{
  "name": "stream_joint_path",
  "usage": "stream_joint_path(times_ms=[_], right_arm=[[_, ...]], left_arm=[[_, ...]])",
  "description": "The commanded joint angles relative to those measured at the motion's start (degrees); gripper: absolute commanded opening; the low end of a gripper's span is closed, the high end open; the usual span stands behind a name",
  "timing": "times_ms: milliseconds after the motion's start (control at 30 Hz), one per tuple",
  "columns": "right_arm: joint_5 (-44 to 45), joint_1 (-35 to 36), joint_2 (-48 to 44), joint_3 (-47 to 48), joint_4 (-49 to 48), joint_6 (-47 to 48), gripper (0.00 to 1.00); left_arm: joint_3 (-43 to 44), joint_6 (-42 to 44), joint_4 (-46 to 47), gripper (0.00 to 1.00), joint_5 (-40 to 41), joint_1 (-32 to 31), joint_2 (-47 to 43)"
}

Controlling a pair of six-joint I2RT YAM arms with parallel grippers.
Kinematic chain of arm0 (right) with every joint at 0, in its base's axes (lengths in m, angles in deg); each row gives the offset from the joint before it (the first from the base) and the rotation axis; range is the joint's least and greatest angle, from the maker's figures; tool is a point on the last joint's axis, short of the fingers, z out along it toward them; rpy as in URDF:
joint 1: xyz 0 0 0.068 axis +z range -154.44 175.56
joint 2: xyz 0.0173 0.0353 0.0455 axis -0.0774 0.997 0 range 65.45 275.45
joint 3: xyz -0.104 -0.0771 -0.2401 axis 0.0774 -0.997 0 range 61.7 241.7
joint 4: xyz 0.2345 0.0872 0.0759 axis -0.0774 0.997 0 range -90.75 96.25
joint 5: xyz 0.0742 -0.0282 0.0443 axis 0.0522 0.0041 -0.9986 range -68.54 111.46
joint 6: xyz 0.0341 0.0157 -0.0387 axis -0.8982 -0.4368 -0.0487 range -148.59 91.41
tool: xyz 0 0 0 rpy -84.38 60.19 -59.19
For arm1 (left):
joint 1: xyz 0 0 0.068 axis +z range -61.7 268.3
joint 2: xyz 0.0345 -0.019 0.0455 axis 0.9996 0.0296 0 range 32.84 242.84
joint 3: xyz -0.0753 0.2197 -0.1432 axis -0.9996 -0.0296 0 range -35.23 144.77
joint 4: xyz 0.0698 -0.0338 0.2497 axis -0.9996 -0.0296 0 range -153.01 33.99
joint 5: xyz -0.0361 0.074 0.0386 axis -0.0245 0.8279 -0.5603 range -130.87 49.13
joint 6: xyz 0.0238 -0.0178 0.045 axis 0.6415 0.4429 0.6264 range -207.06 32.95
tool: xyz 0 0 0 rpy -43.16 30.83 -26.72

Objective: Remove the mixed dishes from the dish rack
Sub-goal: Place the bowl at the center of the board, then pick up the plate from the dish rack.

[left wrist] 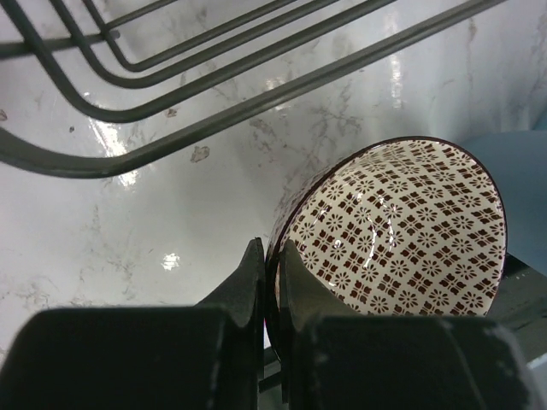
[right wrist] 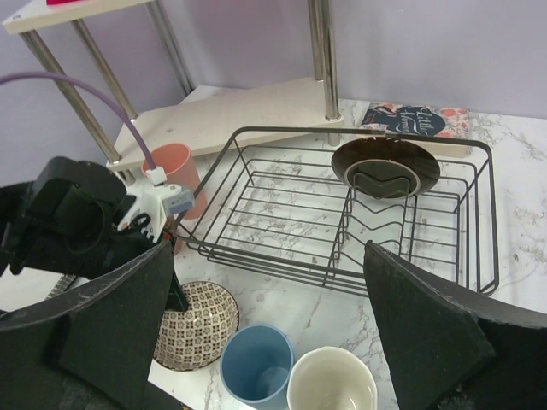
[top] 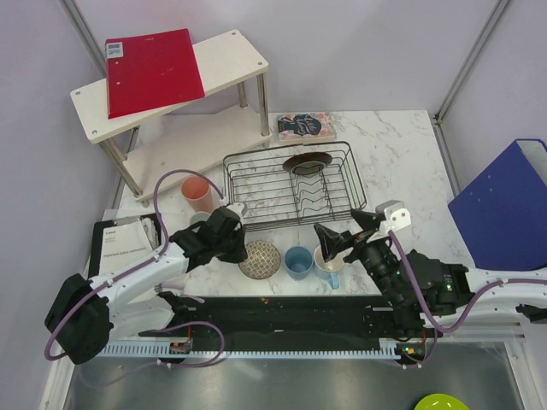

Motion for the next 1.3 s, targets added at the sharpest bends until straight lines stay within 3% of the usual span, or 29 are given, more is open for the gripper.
stream_joint_path(times_ms=[0, 267, 300, 333, 433, 567, 800, 1000, 1133, 1233, 1267], right_arm=[[0.34, 0.12, -3.37, -2.48, -1.81, -1.97, 0.98], [0.70, 0.12, -4.53, -3.71, -1.90, -1.97, 0.98], [0.70, 0.12, -4.35, -3.80, -1.81, -2.06, 0.98], [0.70, 0.12, -4.18, -3.89, -1.81, -1.97, 0.98], [0.70, 0.12, -3.65, -3.72, -1.81, -2.06, 0.98], [0.52, 0.12, -2.95, -3.36, -1.81, -1.88, 0.98], [1.04, 0.12, -2.15, -2.49, -1.81, -2.32, 0.98], [10.27, -0.23, -0.13, -0.99, -2.07, -5.38, 0.98], [8.53, -9.25, 0.22, 1.38, -3.04, -9.87, 0.98], [1.95, -19.34, 3.90, 7.77, -0.42, -14.07, 0.98], [-3.12, -22.35, 8.70, 10.67, 4.73, -15.14, 0.98]], left_arm=[[-3.38, -5.70, 8.00, 0.02, 3.04, -0.16, -2.01], [-6.46, -9.13, 7.83, 0.04, 6.12, -0.07, -3.94], [-6.37, -9.13, 7.65, 0.08, 6.21, -0.16, -4.03], [-5.85, -9.13, 7.30, 0.23, 6.21, -0.16, -4.03], [-4.53, -9.13, 5.63, 0.49, 5.95, -0.16, -4.38], [-2.69, -9.39, 3.53, 0.64, 5.24, -0.07, -5.70], [3.81, -9.13, -2.71, 0.78, 4.28, -0.16, -10.18], [15.85, -6.77, -9.83, 0.83, 2.43, -1.13, -13.70], [21.74, -4.21, -10.89, 0.84, 2.87, -1.22, -12.12], [22.63, -4.29, -10.11, 0.86, 2.52, -1.22, -10.45], [22.54, -4.47, -9.67, 0.86, 1.47, -1.22, -10.10]])
